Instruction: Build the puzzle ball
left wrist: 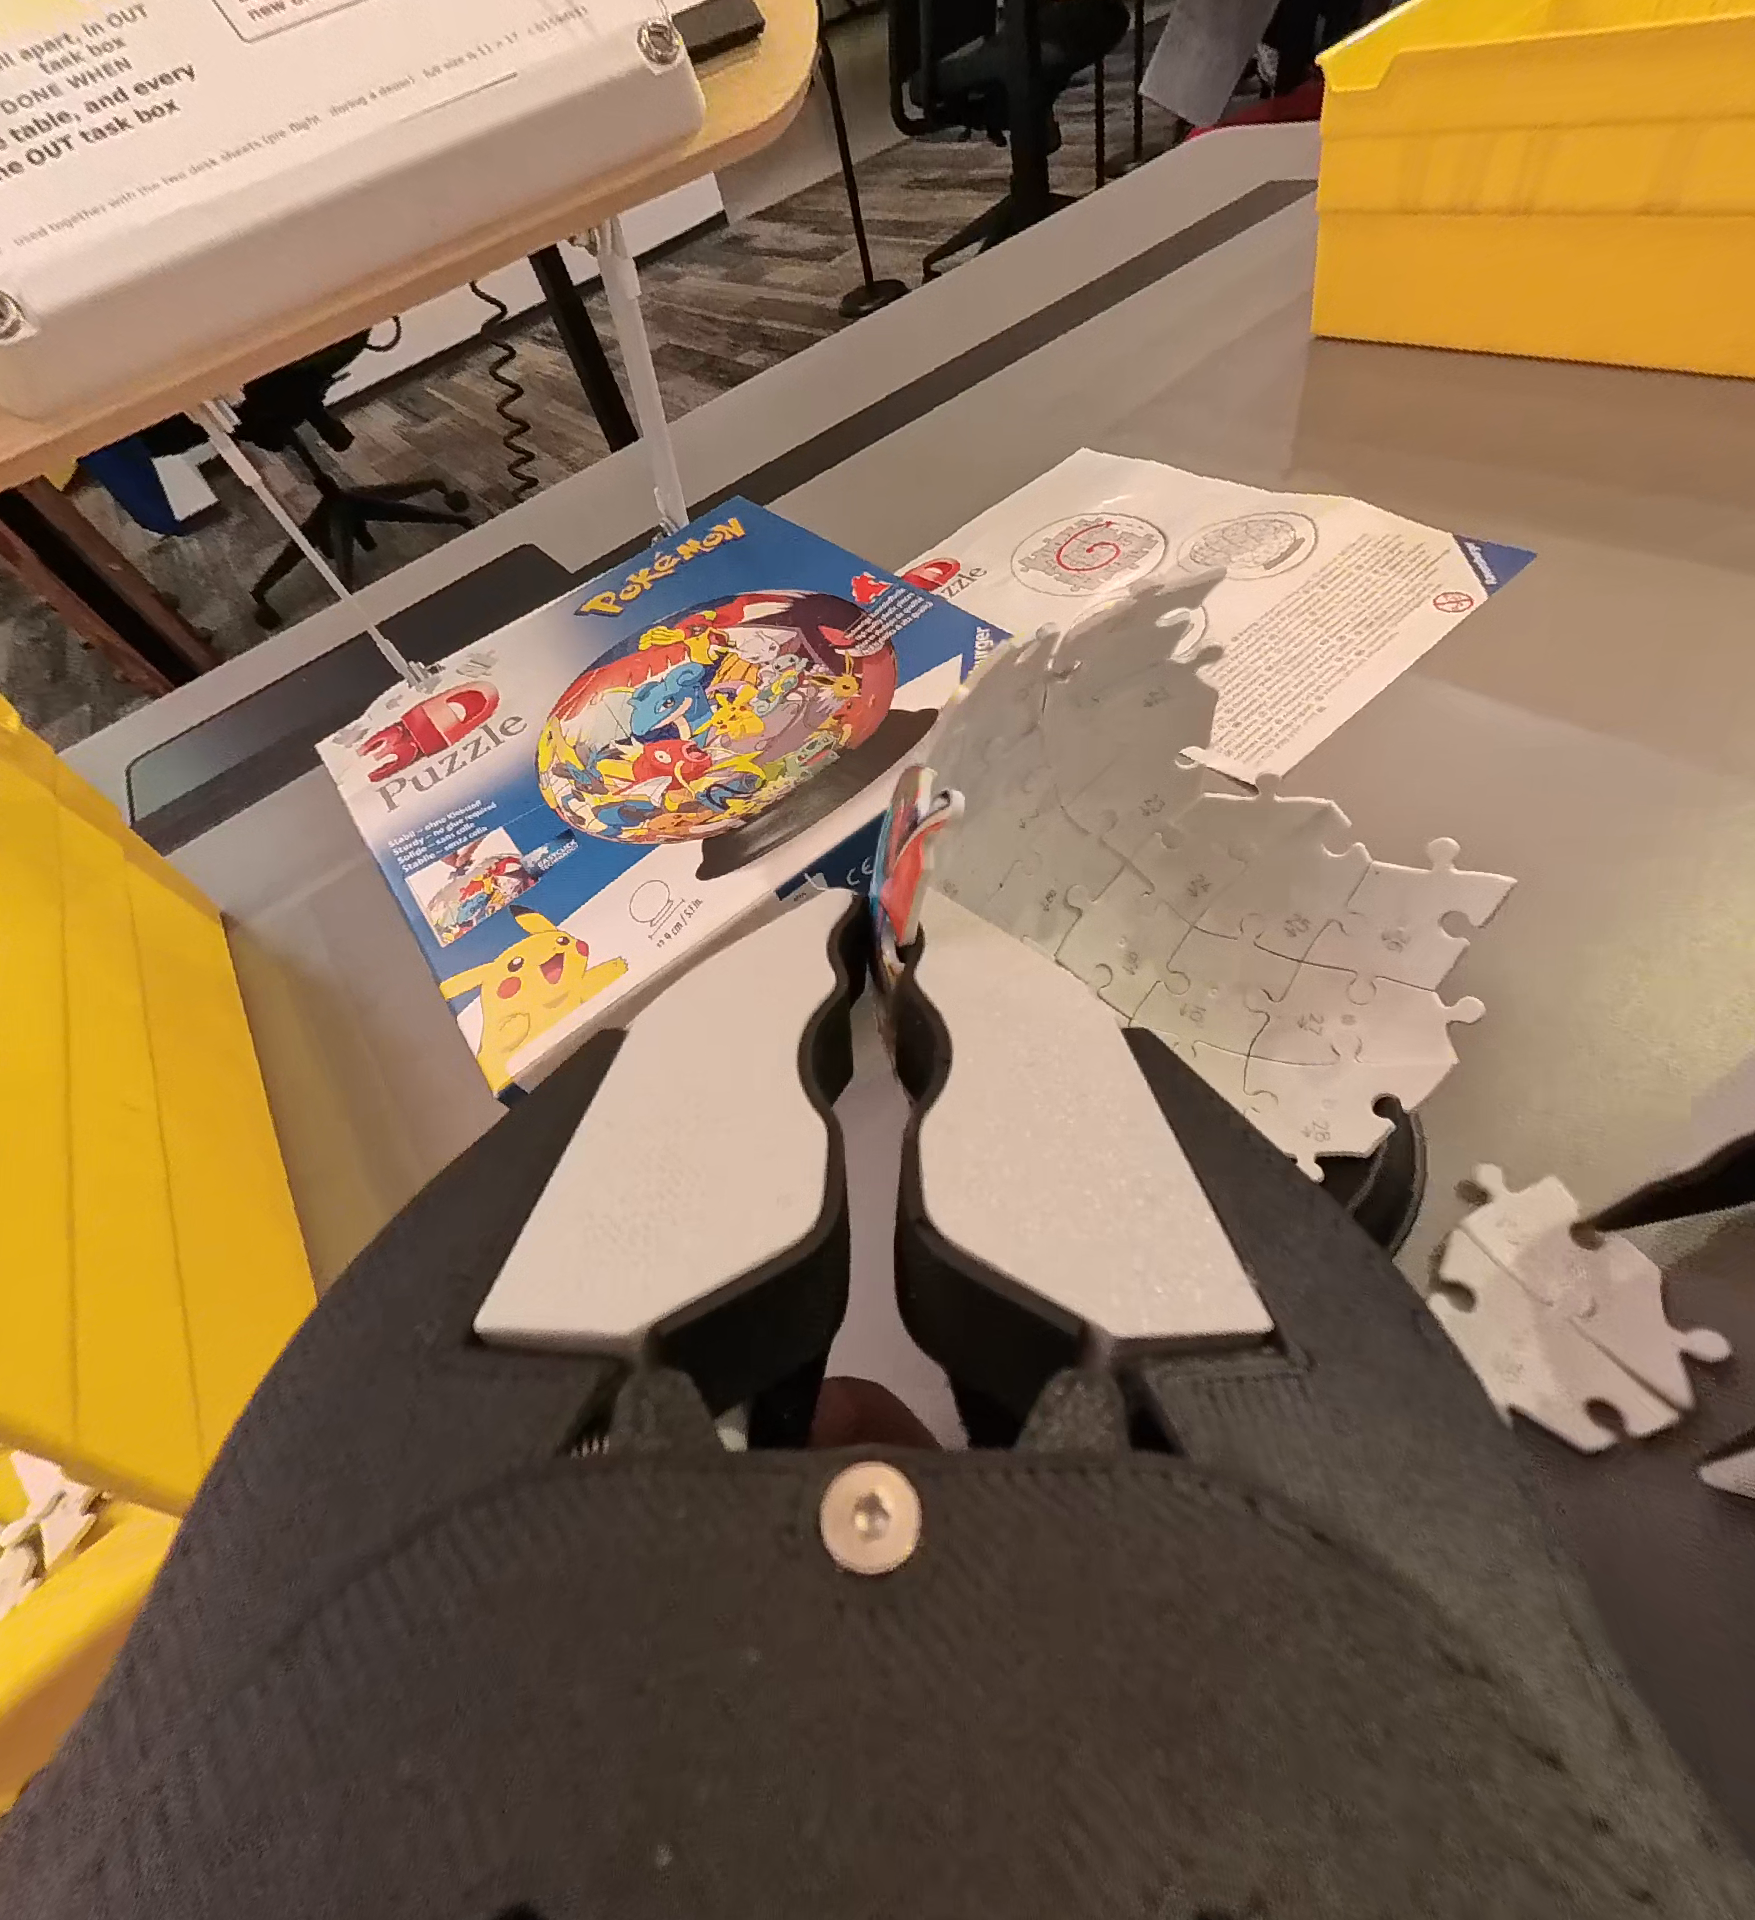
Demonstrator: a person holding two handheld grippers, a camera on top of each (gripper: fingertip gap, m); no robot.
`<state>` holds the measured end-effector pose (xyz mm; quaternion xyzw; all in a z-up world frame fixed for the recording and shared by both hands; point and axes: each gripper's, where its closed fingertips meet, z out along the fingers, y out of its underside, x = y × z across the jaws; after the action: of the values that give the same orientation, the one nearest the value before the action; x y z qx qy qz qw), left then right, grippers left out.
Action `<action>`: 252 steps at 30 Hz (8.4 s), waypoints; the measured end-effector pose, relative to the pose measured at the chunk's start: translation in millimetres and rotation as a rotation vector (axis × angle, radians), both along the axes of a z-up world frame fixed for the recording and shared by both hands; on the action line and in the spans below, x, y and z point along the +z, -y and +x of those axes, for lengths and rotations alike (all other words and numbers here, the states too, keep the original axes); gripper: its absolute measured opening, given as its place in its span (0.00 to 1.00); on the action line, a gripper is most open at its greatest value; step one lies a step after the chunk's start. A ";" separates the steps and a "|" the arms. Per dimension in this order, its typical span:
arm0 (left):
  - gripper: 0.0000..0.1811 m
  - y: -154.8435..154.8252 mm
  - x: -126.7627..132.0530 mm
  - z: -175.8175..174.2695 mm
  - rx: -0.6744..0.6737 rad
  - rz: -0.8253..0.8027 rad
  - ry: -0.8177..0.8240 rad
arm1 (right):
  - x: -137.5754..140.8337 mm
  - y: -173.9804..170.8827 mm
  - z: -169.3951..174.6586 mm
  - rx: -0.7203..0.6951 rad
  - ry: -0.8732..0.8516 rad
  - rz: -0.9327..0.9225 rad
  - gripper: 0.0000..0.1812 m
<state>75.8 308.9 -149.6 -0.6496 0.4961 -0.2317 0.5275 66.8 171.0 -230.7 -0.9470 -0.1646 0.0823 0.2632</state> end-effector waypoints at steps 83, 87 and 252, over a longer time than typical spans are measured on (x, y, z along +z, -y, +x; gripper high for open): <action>0.01 -3.6 3.9 0.5 0.071 0.042 0.050 | 13.0 -66.3 3.8 0.246 0.087 -0.027 0.12; 0.02 -3.5 3.5 0.3 0.071 0.042 0.048 | 17.5 -64.8 0.4 0.258 0.081 0.001 0.09; 0.10 106.7 57.0 3.9 -0.605 -1.441 0.233 | 135.6 -28.0 9.6 0.901 0.874 0.894 0.00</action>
<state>79.6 202.2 -92.6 -0.6397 0.3203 -0.6961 -0.0605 76.4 199.0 -95.0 -0.5384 -0.6411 -0.2745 0.4731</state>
